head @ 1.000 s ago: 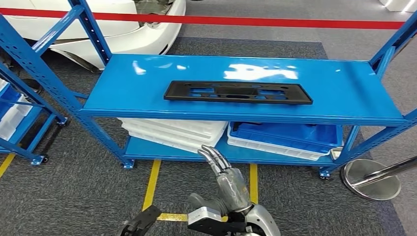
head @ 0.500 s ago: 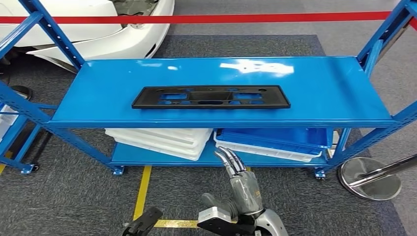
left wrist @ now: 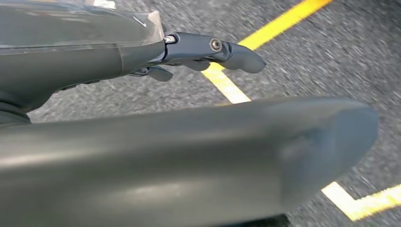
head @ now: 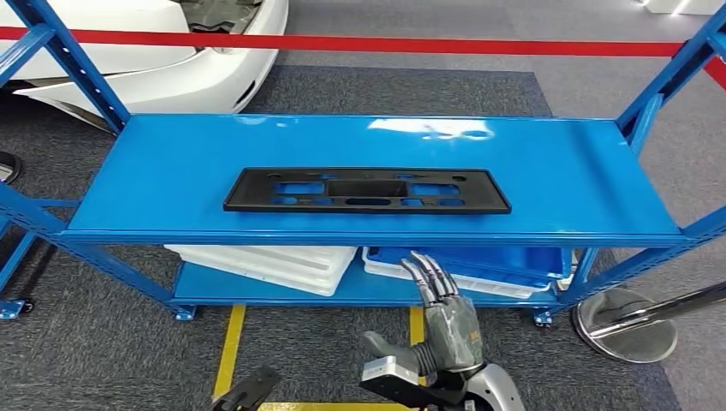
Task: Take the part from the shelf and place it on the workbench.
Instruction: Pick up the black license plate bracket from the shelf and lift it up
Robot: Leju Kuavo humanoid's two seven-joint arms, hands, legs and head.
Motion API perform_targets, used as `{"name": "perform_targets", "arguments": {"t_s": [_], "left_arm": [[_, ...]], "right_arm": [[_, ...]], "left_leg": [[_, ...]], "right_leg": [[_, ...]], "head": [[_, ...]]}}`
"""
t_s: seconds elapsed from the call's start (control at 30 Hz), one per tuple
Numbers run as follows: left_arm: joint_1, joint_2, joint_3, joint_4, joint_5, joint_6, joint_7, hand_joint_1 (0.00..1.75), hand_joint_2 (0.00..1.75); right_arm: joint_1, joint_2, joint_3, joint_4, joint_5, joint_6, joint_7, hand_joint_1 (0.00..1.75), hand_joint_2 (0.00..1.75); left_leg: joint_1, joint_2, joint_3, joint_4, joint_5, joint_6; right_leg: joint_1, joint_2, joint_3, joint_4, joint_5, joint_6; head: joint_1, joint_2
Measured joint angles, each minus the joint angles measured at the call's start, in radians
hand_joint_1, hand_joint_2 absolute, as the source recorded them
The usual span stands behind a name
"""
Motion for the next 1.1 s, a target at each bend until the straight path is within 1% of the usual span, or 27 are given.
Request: {"name": "perform_targets", "arguments": {"t_s": [0.03,0.07,0.1,0.13,0.17,0.2,0.23,0.27,0.3,0.33,0.4,0.43,0.47,0.5,0.57,0.6,0.63,0.67,0.7,0.73,0.77,0.8,0.83,0.87,0.9,0.97,1.1], "left_arm": [[0.001,0.0,0.0,0.0,0.0,0.0,0.0,0.0,0.0],[0.002,0.0,-0.001,0.0,0.0,0.001,0.001,0.0,0.0],[0.003,0.0,-0.001,0.0,0.0,0.002,0.001,0.0,0.0],[0.003,0.0,-0.001,0.0,0.0,0.003,0.002,0.0,0.0],[0.003,0.0,-0.002,0.001,0.0,0.005,0.002,0.0,0.0],[0.003,-0.001,-0.003,0.001,-0.001,0.007,0.002,0.0,0.0],[0.002,-0.002,-0.004,0.001,-0.002,0.008,0.002,0.0,0.0],[0.001,-0.002,-0.004,0.001,-0.002,0.01,0.003,0.0,0.0],[0.001,-0.003,-0.005,0.001,-0.003,0.011,0.004,0.0,0.0],[0.0,-0.004,-0.005,0.002,-0.004,0.011,0.004,0.0,0.0],[-0.002,-0.006,-0.006,0.002,-0.004,0.012,0.005,0.0,0.0],[-0.004,-0.007,-0.006,0.002,-0.004,0.013,0.005,0.0,0.0],[-0.007,-0.007,-0.006,0.002,-0.005,0.013,0.005,0.0,0.0],[-0.009,-0.007,-0.007,0.002,-0.005,0.014,0.005,0.0,0.0],[-0.009,-0.007,-0.007,0.002,-0.006,0.014,0.006,0.0,0.0],[-0.007,-0.007,-0.007,0.002,-0.007,0.014,0.006,0.0,0.0],[-0.006,-0.006,-0.007,0.002,-0.008,0.014,0.007,0.0,0.0],[-0.006,-0.006,-0.008,0.002,-0.011,0.014,0.008,0.0,0.0],[-0.006,-0.006,-0.009,0.002,-0.014,0.015,0.009,0.0,0.0],[-0.007,-0.007,-0.011,0.003,-0.016,0.016,0.011,0.0,0.0],[-0.008,-0.007,-0.012,0.004,-0.017,0.017,0.012,0.0,0.0],[-0.008,-0.007,-0.014,0.004,-0.017,0.017,0.014,0.0,0.0],[-0.008,-0.007,-0.016,0.005,-0.017,0.017,0.015,0.0,0.0],[-0.007,-0.007,-0.018,0.005,-0.017,0.017,0.016,0.0,0.0],[-0.007,-0.007,-0.02,0.005,-0.018,0.017,0.016,0.0,0.0],[-0.007,-0.007,-0.022,0.005,-0.018,0.016,0.016,0.0,0.0],[-0.011,-0.007,-0.023,0.005,-0.018,0.014,0.018,0.0,0.0]], "right_arm": [[0.0,-0.002,-0.002,0.0,0.002,0.0,0.002,0.0,1.75],[0.001,-0.005,-0.005,0.0,0.003,0.0,0.004,0.0,1.75],[0.002,-0.008,-0.007,0.0,0.004,0.0,0.005,0.0,1.75],[0.002,-0.01,-0.01,0.0,0.007,0.0,0.006,0.0,1.75],[0.002,-0.011,-0.012,-0.001,0.01,0.0,0.008,0.0,1.75],[0.001,-0.012,-0.016,-0.002,0.014,0.0,0.009,0.0,1.75],[0.001,-0.013,-0.019,-0.003,0.017,0.0,0.01,0.0,1.75],[0.001,-0.015,-0.022,-0.005,0.019,0.0,0.012,0.0,1.75],[0.001,-0.017,-0.024,-0.006,0.021,0.0,0.013,0.0,1.75],[0.0,-0.018,-0.026,-0.007,0.022,0.0,0.014,0.0,1.75],[0.0,-0.02,-0.029,-0.012,0.028,0.0,0.017,0.0,1.75],[-0.002,-0.02,-0.031,-0.015,0.033,-0.001,0.019,0.0,1.75],[-0.003,-0.021,-0.032,-0.016,0.039,-0.002,0.022,0.0,1.75],[-0.005,-0.021,-0.035,-0.017,0.046,-0.003,0.026,0.0,1.75],[-0.007,-0.023,-0.044,-0.017,0.062,-0.006,0.034,0.0,1.75],[-0.007,-0.024,-0.049,-0.017,0.07,-0.007,0.038,0.0,1.75],[-0.008,-0.026,-0.054,-0.016,0.078,-0.008,0.042,0.0,1.75],[-0.01,-0.028,-0.06,-0.016,0.084,-0.008,0.045,0.0,1.75],[-0.012,-0.029,-0.065,-0.016,0.089,-0.008,0.047,0.0,1.75],[-0.015,-0.03,-0.071,-0.016,0.092,-0.008,0.048,0.0,1.75],[-0.019,-0.03,-0.076,-0.017,0.093,-0.009,0.049,0.0,1.75],[-0.022,-0.031,-0.081,-0.017,0.093,-0.009,0.05,0.0,1.75],[-0.024,-0.032,-0.085,-0.018,0.094,-0.009,0.052,0.0,1.75],[-0.026,-0.032,-0.088,-0.019,0.095,-0.009,0.054,0.0,1.75],[-0.028,-0.033,-0.091,-0.019,0.096,-0.008,0.055,0.0,1.75],[-0.034,-0.033,-0.096,-0.02,0.101,-0.004,0.056,0.0,1.75],[-0.049,-0.033,-0.103,-0.019,0.108,0.001,0.057,0.0,1.75]], "left_leg": [[0.001,0.0,0.009,-0.002,-0.005,0.0],[0.002,0.001,0.016,-0.002,-0.011,0.0],[0.002,0.001,0.026,-0.002,-0.019,-0.001],[0.002,0.0,0.038,-0.002,-0.027,-0.001],[0.002,0.0,0.052,-0.003,-0.036,-0.002],[0.002,0.0,0.066,-0.003,-0.046,-0.004],[0.002,0.0,0.078,-0.005,-0.054,-0.006],[0.002,0.0,0.084,-0.007,-0.061,-0.009],[0.003,0.001,0.087,-0.009,-0.066,-0.015],[0.003,0.002,0.089,-0.013,-0.068,-0.021],[0.002,0.004,0.096,-0.013,-0.07,-0.03],[0.001,0.004,0.093,0.004,-0.074,-0.032],[0.001,0.004,0.077,0.038,-0.085,-0.034],[0.002,0.004,0.047,0.092,-0.105,-0.037],[0.004,0.004,-0.036,0.215,-0.149,-0.045],[0.006,0.004,-0.07,0.251,-0.154,-0.049],[0.008,0.004,-0.088,0.255,-0.137,-0.053],[0.011,0.004,-0.09,0.223,-0.098,-0.057],[0.015,0.004,-0.08,0.162,-0.045,-0.061],[0.017,0.003,-0.069,0.107,-0.003,-0.064],[0.017,0.002,-0.06,0.059,0.022,-0.063],[0.016,0.001,-0.057,0.032,0.033,-0.058],[0.014,0.0,-0.059,0.027,0.029,-0.052],[0.013,-0.001,-0.06,0.022,0.029,-0.044],[0.014,-0.002,-0.062,0.024,0.032,-0.041],[0.013,-0.004,-0.061,0.024,0.033,-0.04],[0.011,-0.005,-0.06,0.024,0.032,-0.035]], "right_leg": [[-0.003,-0.003,-0.043,0.064,-0.017,0.007],[-0.006,-0.006,-0.084,0.117,-0.026,0.011],[-0.008,-0.007,-0.114,0.144,-0.019,0.013],[-0.009,-0.009,-0.127,0.135,0.008,0.012],[-0.009,-0.01,-0.123,0.089,0.053,0.009],[-0.006,-0.011,-0.108,0.025,0.104,0.003],[-0.003,-0.012,-0.095,-0.027,0.141,-0.003],[0.002,-0.014,-0.083,-0.067,0.162,-0.012],[0.006,-0.015,-0.078,-0.084,0.165,-0.02],[0.009,-0.015,-0.076,-0.089,0.158,-0.027],[0.007,-0.014,-0.062,-0.109,0.153,-0.039],[0.004,-0.013,-0.051,-0.12,0.152,-0.043],[0.0,-0.013,-0.041,-0.129,0.152,-0.046],[-0.002,-0.013,-0.033,-0.135,0.15,-0.049],[-0.004,-0.012,-0.023,-0.137,0.142,-0.053],[-0.005,-0.01,-0.019,-0.137,0.138,-0.052],[-0.006,-0.008,-0.012,-0.137,0.133,-0.05],[-0.008,-0.006,-0.005,-0.137,0.128,-0.047],[-0.011,-0.004,0.003,-0.136,0.123,-0.042],[-0.012,-0.002,0.009,-0.135,0.118,-0.036],[-0.012,0.0,0.009,-0.132,0.115,-0.03],[-0.012,0.001,0.006,-0.129,0.113,-0.024],[-0.011,0.001,0.001,-0.126,0.111,-0.021],[-0.011,0.001,-0.003,-0.124,0.11,-0.021],[-0.011,0.001,-0.002,-0.124,0.109,-0.024],[-0.011,0.001,0.001,-0.127,0.112,-0.032],[-0.011,0.0,0.005,-0.134,0.117,-0.036]], "head": [[0.001,0.0],[0.001,0.0],[0.001,0.0],[0.001,0.0],[0.001,0.0],[0.001,0.0],[0.0,0.0],[0.0,0.0],[0.0,0.0],[0.0,0.0],[0.001,0.0],[0.0,0.0],[0.0,0.0],[-0.001,0.0],[-0.001,0.0],[-0.001,0.0],[-0.001,0.0],[-0.001,0.0],[-0.001,0.0],[-0.001,0.0],[-0.001,0.0],[0.0,0.0],[0.0,0.0],[0.001,0.0],[0.002,0.0],[0.002,0.0],[0.002,0.0]]}}
